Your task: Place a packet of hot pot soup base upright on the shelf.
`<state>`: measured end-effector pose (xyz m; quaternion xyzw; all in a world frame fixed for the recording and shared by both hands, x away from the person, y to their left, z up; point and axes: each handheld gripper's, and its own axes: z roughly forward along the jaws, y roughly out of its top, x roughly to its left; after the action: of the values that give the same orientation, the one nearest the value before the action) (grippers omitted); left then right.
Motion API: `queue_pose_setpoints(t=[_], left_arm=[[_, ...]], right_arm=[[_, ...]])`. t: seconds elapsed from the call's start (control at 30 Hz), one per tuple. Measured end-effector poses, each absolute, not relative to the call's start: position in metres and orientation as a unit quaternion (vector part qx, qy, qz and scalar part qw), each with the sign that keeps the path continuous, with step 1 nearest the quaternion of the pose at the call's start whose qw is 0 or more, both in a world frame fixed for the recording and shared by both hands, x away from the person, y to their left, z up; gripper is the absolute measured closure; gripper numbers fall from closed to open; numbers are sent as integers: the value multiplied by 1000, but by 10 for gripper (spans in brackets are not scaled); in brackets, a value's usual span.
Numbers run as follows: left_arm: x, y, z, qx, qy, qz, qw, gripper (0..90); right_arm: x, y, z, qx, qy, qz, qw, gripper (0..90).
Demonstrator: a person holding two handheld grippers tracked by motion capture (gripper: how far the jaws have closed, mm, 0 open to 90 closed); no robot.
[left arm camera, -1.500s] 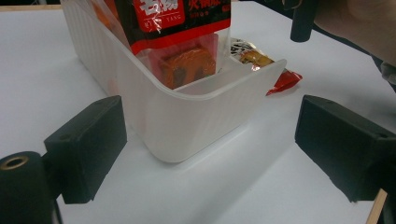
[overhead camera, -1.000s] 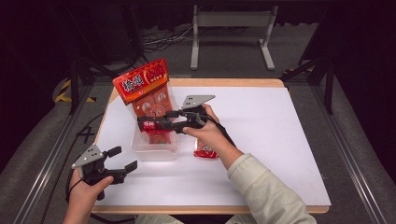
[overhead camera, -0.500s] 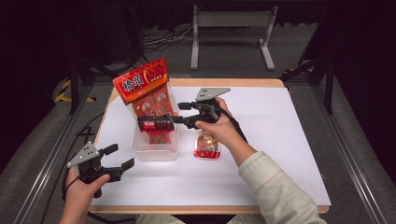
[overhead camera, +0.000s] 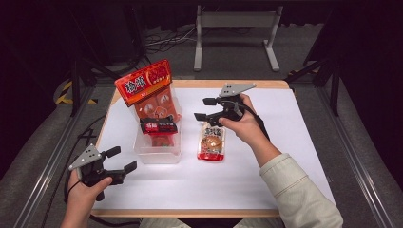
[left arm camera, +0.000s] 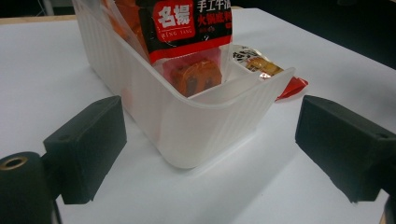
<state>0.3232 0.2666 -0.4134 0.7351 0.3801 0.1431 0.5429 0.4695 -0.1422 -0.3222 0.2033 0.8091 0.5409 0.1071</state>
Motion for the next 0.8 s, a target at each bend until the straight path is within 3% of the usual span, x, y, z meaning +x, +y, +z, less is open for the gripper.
queue_pose_setpoints(t=[0.2,0.33,0.53,0.7,0.8], left_arm=[[324,264,-414,738,379,144,540,97],[324,264,-414,738,379,144,539,97],[325,262,-415,739,378,144,539,96],[325,262,-415,738,378,144,539,97],[324,262,-415,740,378,143,538,97]], right_arm=[[475,-156,-324,231,806,530,125,78],[478,-163,-326,244,809,517,133,67],[480,-169,-331,259,827,467,175,194],[482,-171,-334,251,836,460,163,332],[483,-170,-337,244,844,450,161,357]])
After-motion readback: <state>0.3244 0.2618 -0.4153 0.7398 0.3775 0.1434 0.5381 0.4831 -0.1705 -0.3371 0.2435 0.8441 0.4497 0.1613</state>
